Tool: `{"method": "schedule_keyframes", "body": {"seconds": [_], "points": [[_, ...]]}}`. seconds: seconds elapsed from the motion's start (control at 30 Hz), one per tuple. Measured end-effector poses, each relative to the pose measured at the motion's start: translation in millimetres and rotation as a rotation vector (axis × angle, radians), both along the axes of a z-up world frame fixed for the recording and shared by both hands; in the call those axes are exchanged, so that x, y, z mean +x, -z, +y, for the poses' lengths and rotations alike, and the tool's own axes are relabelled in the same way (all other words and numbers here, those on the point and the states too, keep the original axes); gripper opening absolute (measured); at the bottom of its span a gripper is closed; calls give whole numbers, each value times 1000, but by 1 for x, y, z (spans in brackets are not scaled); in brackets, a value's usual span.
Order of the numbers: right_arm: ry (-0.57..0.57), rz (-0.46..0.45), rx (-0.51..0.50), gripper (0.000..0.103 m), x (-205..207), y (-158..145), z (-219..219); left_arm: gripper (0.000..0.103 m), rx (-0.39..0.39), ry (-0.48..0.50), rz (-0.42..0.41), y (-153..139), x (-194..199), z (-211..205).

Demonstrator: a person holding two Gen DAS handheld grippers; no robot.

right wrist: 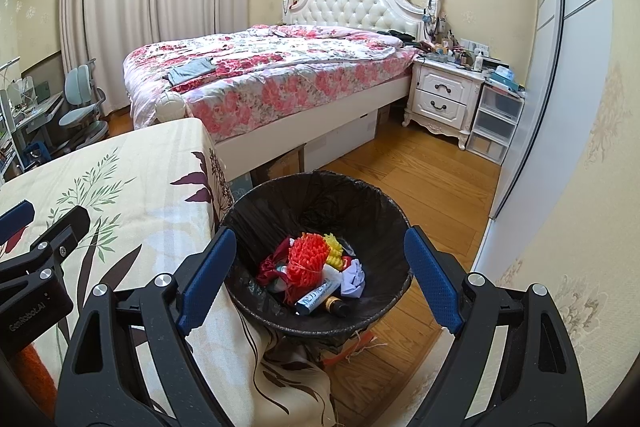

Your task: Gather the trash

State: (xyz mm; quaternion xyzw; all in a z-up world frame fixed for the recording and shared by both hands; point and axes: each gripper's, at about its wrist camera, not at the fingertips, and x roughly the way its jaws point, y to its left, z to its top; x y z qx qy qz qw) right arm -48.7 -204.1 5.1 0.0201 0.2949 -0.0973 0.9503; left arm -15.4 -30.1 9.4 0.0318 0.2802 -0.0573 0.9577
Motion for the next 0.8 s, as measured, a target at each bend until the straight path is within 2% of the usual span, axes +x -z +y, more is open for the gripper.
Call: {"method": "schedule_keyframes", "body": {"seconds": [0.27, 0.43, 0.8], "points": [[-17, 12, -4, 84, 0, 1, 2, 90, -45, -27, 33, 1, 6, 16], [-34, 14, -10, 84, 2, 1, 9, 90, -46, -56, 31, 1, 8, 26], [-49, 19, -16, 84, 3, 2, 19, 91, -28, -56, 14, 0, 7, 29]]}}
